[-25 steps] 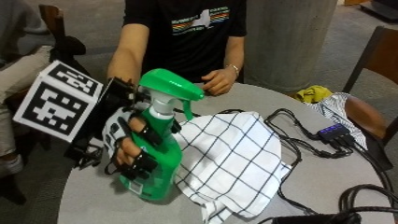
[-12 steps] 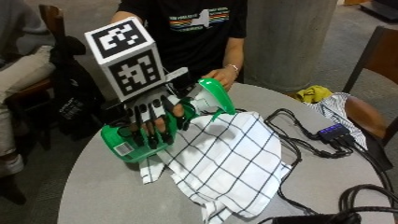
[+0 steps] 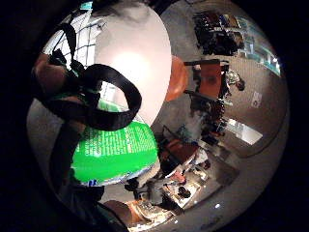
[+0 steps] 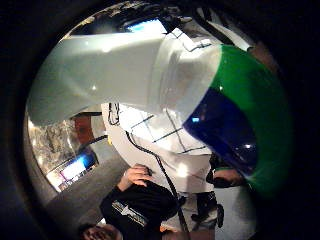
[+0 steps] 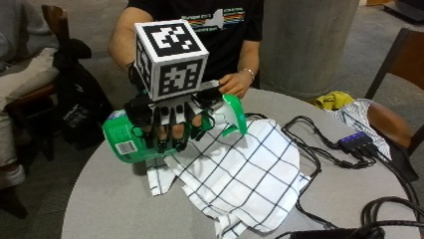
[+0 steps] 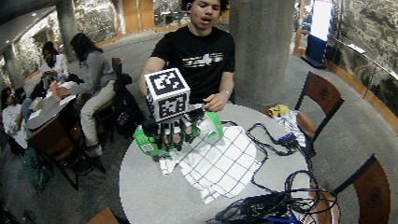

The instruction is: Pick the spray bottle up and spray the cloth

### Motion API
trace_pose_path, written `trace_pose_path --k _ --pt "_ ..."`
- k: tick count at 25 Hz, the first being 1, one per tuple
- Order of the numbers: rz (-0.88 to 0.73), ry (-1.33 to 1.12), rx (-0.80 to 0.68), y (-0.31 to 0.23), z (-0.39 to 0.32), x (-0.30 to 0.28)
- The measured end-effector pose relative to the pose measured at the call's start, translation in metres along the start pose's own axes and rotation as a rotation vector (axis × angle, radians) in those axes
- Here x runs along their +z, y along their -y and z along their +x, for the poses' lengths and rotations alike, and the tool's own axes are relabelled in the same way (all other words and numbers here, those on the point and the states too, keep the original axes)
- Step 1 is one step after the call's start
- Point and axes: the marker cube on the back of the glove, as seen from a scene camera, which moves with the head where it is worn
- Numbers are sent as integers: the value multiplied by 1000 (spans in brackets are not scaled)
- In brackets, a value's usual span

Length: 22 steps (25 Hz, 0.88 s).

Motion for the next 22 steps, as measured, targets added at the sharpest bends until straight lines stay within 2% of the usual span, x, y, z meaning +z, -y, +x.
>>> trace_pose_path --k 11,22 --pt "-18 -62 16 -7 -4 1" --pt "365 433 -206 -25 -30 -28"
